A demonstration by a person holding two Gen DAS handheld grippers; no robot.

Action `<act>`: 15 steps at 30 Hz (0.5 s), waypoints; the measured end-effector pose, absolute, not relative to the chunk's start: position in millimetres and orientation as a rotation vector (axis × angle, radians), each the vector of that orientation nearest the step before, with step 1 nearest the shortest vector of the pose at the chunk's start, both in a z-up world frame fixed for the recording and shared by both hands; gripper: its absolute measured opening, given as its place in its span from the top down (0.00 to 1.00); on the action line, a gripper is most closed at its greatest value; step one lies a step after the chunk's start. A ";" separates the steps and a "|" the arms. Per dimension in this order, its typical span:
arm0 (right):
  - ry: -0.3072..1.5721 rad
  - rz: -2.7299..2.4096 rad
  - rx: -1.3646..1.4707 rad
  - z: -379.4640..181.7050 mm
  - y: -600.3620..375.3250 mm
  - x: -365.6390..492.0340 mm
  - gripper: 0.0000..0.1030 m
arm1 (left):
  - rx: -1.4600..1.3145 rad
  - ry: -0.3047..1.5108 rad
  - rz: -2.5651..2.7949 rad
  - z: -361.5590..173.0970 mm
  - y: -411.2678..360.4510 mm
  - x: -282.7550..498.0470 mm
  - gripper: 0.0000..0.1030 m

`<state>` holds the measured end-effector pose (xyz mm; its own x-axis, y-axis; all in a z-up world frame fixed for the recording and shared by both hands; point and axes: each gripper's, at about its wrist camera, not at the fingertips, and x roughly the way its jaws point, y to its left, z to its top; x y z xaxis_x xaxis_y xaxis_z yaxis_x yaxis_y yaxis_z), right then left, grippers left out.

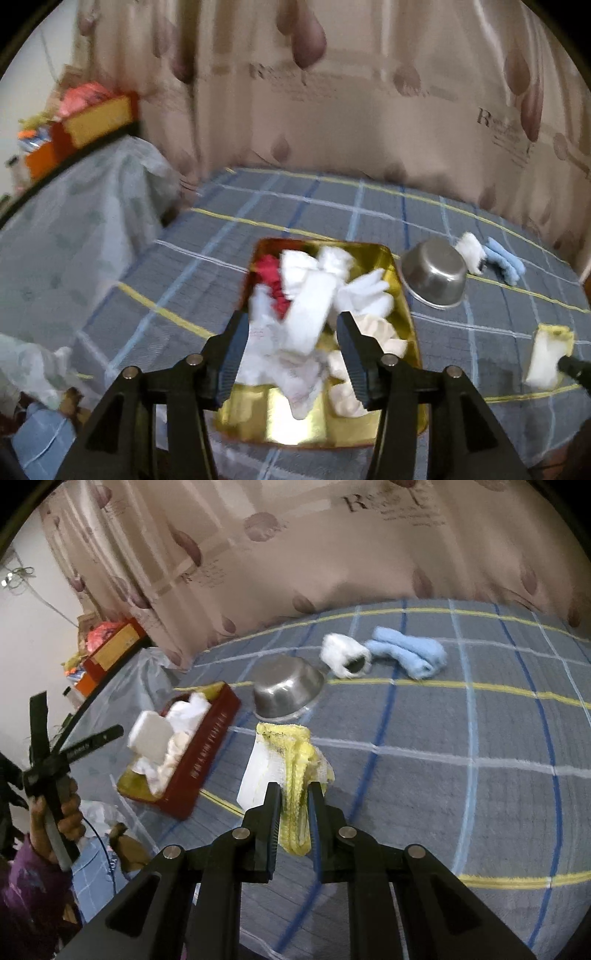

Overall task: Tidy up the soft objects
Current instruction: 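Carry the yellow-edged cloth into the tray and open the right tool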

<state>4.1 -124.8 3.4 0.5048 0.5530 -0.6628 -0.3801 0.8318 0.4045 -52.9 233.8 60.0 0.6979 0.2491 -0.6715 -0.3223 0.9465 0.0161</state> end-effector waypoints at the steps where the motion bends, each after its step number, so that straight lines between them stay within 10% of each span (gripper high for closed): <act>1: 0.870 0.586 0.217 8.5 -119.4 6.3 0.87 | -0.095 0.708 0.349 62.6 230.8 -63.3 0.51; 15: 0.905 0.831 0.212 42.1 23.4 79.4 0.87 | 0.030 0.576 0.577 54.0 216.6 -129.3 0.50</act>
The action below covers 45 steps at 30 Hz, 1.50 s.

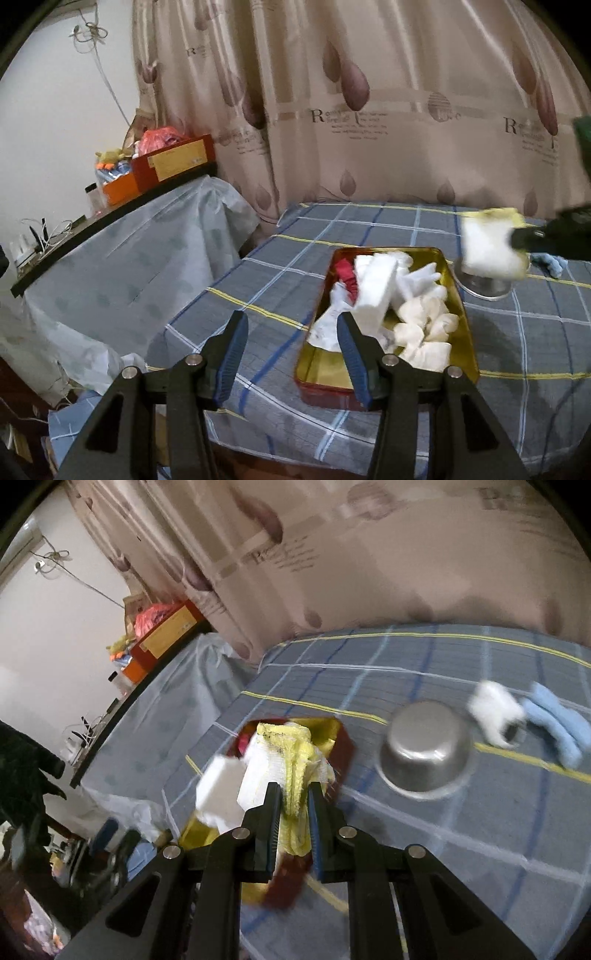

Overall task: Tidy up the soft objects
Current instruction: 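Carry the yellow-edged cloth into the tray and open the right tool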

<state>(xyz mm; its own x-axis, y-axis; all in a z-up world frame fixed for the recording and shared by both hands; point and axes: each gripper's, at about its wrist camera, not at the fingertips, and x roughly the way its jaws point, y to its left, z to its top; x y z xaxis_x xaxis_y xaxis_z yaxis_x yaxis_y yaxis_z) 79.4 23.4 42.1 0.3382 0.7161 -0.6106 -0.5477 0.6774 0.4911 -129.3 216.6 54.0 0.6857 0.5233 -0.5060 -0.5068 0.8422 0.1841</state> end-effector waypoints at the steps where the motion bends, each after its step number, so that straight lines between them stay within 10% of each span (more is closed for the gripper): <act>1: 0.915 0.839 0.207 41.2 35.8 87.0 0.87 | 0.013 0.582 0.572 53.3 221.2 -129.2 0.50; 45: 0.974 1.063 -0.055 12.3 182.6 73.3 0.77 | -0.086 0.631 0.583 45.3 248.1 -130.4 0.50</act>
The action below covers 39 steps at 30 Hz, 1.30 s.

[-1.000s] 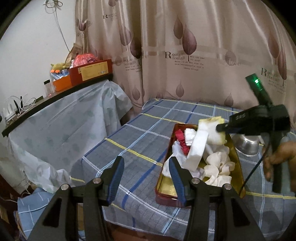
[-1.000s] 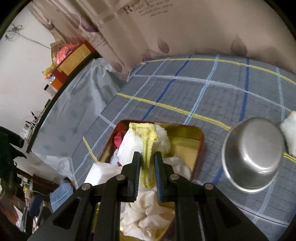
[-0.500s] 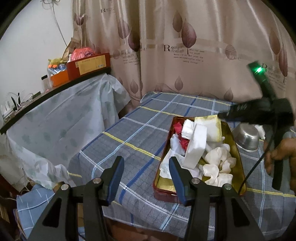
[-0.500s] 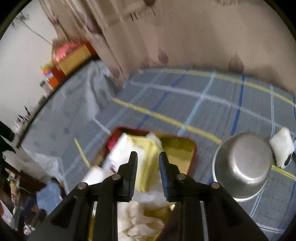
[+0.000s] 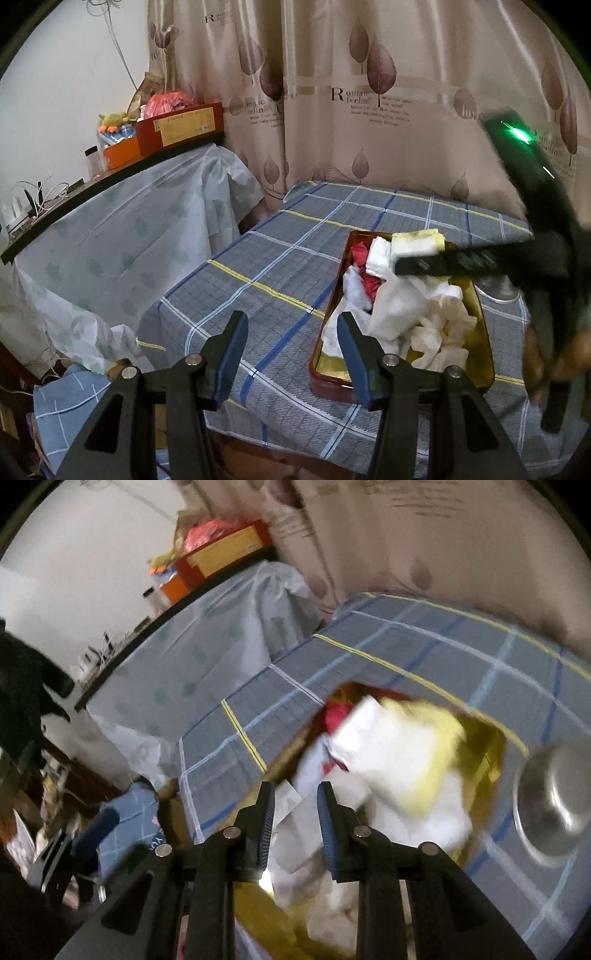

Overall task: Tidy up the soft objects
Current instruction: 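Carry the yellow-edged cloth into the tray and open the right tool, then move the left tool to the white fluffy sock and grasp it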

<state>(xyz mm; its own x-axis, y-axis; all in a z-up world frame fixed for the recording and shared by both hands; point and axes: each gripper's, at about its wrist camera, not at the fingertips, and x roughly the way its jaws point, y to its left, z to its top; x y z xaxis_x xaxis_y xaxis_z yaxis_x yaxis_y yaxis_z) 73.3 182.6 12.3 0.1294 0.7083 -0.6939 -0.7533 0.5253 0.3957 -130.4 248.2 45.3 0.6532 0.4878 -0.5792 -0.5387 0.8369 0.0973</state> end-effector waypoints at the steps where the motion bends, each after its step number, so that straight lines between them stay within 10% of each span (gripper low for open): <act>1: 0.980 1.048 -0.029 9.0 168.4 70.5 0.77 | -0.086 0.628 0.584 46.0 247.8 -131.2 0.50; 14: 0.881 0.907 0.160 -4.3 41.4 43.1 0.75 | -0.011 0.621 0.546 42.1 225.5 -128.6 0.50; 39: 0.858 0.001 0.027 -64.2 -264.1 69.6 0.32 | 0.000 0.716 -0.068 78.6 71.0 -39.4 0.50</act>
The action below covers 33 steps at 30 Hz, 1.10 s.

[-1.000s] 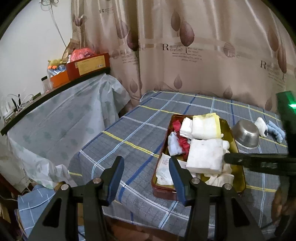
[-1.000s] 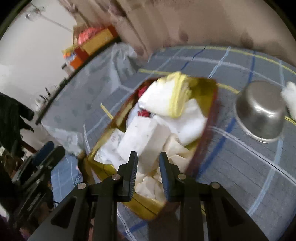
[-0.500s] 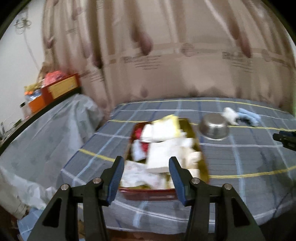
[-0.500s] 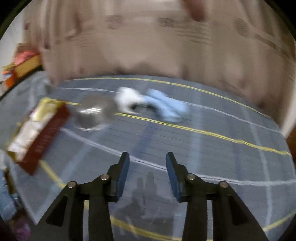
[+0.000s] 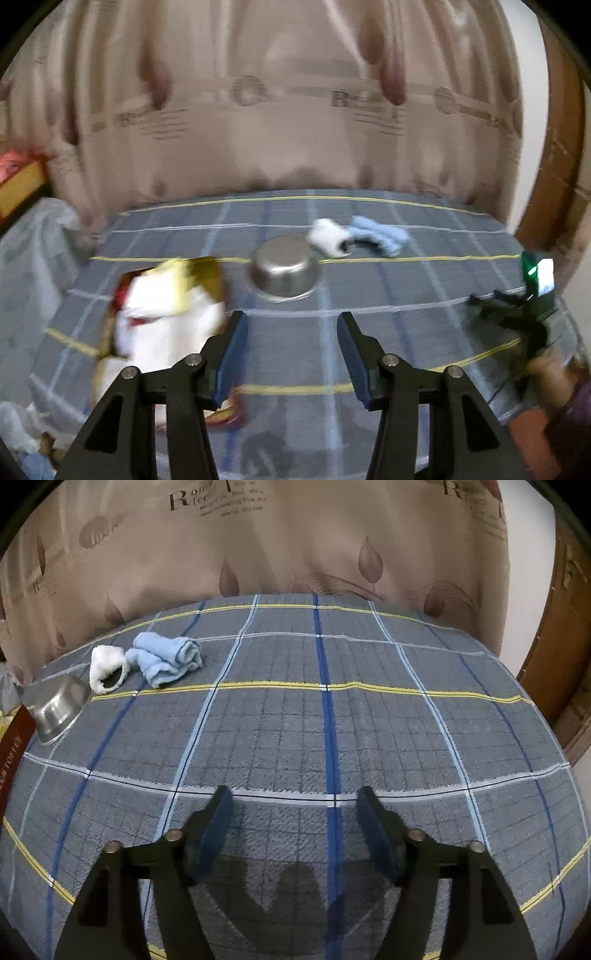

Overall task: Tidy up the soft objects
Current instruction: 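Move the left tool to the white fluffy sock and grasp it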

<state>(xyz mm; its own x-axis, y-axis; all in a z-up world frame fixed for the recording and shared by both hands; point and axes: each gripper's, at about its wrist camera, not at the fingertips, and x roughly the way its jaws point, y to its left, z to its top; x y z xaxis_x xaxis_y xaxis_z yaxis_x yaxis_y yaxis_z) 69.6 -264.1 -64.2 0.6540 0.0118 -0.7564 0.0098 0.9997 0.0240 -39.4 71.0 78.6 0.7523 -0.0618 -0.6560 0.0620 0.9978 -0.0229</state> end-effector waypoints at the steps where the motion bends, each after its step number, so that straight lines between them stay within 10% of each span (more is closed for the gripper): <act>1: 0.862 0.006 0.021 -65.5 -262.8 69.7 0.32 | -0.028 0.740 -0.113 79.4 64.2 -27.2 0.50; 33: 0.802 0.242 0.138 -57.3 -261.7 65.8 0.27 | -0.573 1.165 -0.087 -10.3 43.3 245.0 0.50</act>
